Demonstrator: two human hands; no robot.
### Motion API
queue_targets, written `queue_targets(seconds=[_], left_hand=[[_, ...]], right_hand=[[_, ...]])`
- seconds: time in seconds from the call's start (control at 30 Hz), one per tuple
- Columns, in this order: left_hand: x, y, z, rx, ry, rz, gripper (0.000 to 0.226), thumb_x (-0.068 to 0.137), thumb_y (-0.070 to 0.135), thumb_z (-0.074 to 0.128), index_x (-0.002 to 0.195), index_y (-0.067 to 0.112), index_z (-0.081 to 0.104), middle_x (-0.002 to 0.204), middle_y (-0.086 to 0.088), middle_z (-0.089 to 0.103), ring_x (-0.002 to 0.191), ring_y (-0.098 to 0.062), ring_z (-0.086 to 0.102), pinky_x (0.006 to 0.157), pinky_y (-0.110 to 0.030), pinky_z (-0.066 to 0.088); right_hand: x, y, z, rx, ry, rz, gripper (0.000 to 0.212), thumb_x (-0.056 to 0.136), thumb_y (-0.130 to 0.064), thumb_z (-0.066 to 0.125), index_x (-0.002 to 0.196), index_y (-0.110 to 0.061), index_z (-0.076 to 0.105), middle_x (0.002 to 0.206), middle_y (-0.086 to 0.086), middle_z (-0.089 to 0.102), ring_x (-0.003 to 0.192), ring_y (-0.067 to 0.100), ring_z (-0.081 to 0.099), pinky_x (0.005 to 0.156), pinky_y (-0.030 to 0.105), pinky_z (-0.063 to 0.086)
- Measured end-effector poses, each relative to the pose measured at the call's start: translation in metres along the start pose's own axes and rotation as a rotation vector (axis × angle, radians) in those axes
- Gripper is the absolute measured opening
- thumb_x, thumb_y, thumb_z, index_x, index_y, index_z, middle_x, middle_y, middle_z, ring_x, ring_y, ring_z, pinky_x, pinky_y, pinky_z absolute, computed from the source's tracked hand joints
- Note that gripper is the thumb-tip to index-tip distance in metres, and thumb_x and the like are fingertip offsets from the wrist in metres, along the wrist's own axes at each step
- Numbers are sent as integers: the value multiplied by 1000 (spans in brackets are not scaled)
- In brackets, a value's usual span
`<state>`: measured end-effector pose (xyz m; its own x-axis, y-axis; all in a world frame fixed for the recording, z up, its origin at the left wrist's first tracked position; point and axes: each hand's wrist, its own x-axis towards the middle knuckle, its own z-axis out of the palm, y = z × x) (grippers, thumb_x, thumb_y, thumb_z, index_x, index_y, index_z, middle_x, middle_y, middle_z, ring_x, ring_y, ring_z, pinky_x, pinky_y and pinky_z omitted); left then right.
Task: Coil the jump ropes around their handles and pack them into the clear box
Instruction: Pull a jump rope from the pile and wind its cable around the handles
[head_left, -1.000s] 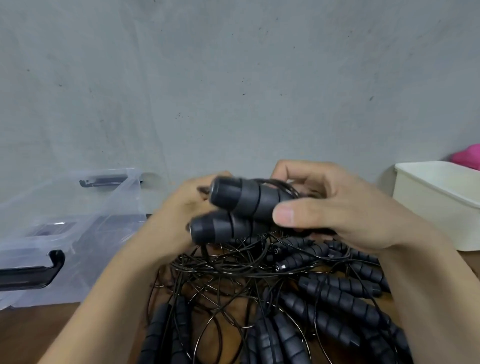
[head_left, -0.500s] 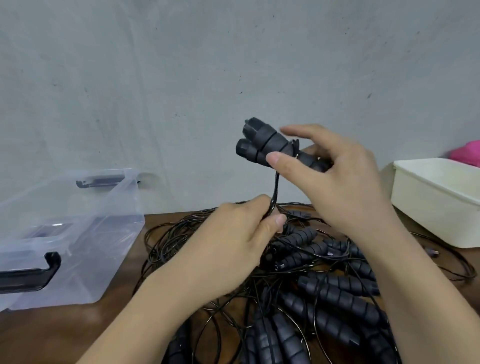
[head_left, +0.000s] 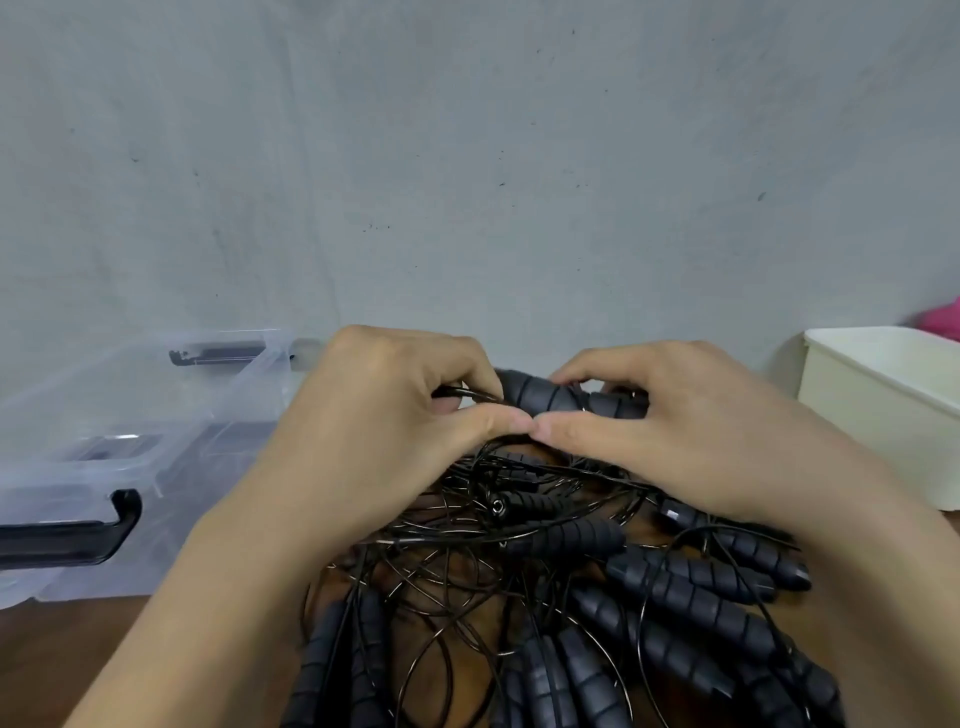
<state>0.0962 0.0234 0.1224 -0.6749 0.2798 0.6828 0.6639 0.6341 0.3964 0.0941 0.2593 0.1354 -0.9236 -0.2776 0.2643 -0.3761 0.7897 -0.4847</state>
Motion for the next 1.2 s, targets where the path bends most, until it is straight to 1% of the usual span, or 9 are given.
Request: queue_targets(seconds=[0.17, 0.33, 0.47, 0.53, 0.6, 0.7, 0.8, 0.93, 1.2], left_hand=[[1, 2, 3, 50, -39, 49, 40, 64, 51, 95, 62, 25, 65, 52, 17, 46, 53, -2, 46, 51, -6, 30], [3, -15, 6, -401, -203, -123, 51, 48, 34, 102, 62, 16, 57, 55, 8, 40, 54, -7, 30, 50, -17, 25], [4, -34, 17, -702, -222, -137, 32, 72, 30, 88, 75, 12, 62, 61, 0, 51, 51, -6, 40, 50, -15, 33], [1, -58, 33, -683, -157, -244, 29, 91, 34, 78, 88, 9, 63, 67, 4, 60, 55, -9, 56, 52, -19, 44], [0, -75, 48, -434, -91, -312, 29, 100, 42, 66, 103, 13, 69, 81, 3, 69, 78, -25, 71, 67, -34, 58], [2, -59, 62, -361, -83, -350, 39, 113, 30, 43, 81, 23, 65, 69, 2, 65, 63, -10, 57, 65, -26, 49], [5, -41, 66, -441, -158, -315, 46, 115, 37, 36, 87, 11, 60, 61, 1, 54, 56, -14, 49, 66, -29, 43], [5, -41, 74, -463, -263, -289, 36, 115, 40, 40, 99, 21, 66, 65, 4, 50, 63, -23, 64, 82, -38, 51], [6, -49, 84, -345, -334, -318, 33, 114, 35, 43, 97, 16, 64, 69, 0, 69, 86, -14, 77, 104, -45, 50]], right_hand=[[-1, 8, -13, 35, -295, 0, 37, 86, -78, 67, 109, -51, 74, 93, -7, 79, 80, 13, 73, 83, 44, 62], [6, 21, -12, 405, -633, -114, 36, 99, -48, 75, 110, -14, 75, 92, 10, 77, 65, 48, 50, 60, 46, 39], [15, 23, 9, 773, -712, -260, 25, 96, -29, 68, 104, -5, 69, 89, 11, 75, 50, 28, 39, 46, 31, 31], [19, 21, 16, 905, -650, -283, 31, 94, -30, 67, 109, -3, 67, 93, 18, 75, 49, 18, 42, 43, 31, 25], [24, 20, 21, 1005, -528, -273, 50, 92, -33, 68, 124, 5, 58, 96, 23, 74, 49, 16, 44, 41, 30, 24], [28, 19, 22, 1022, -271, -167, 60, 87, -42, 77, 134, -12, 55, 100, 23, 77, 51, 16, 45, 43, 30, 25], [29, 21, 22, 943, -99, -84, 65, 87, -44, 82, 145, -39, 53, 102, 18, 80, 58, 17, 47, 48, 29, 32], [32, 21, 23, 934, 60, -116, 26, 95, -41, 76, 115, -25, 78, 97, 17, 76, 60, 17, 47, 49, 28, 33], [33, 18, 27, 805, 351, -133, 12, 97, -35, 77, 108, -33, 82, 96, 27, 69, 64, 11, 53, 54, 21, 44]])
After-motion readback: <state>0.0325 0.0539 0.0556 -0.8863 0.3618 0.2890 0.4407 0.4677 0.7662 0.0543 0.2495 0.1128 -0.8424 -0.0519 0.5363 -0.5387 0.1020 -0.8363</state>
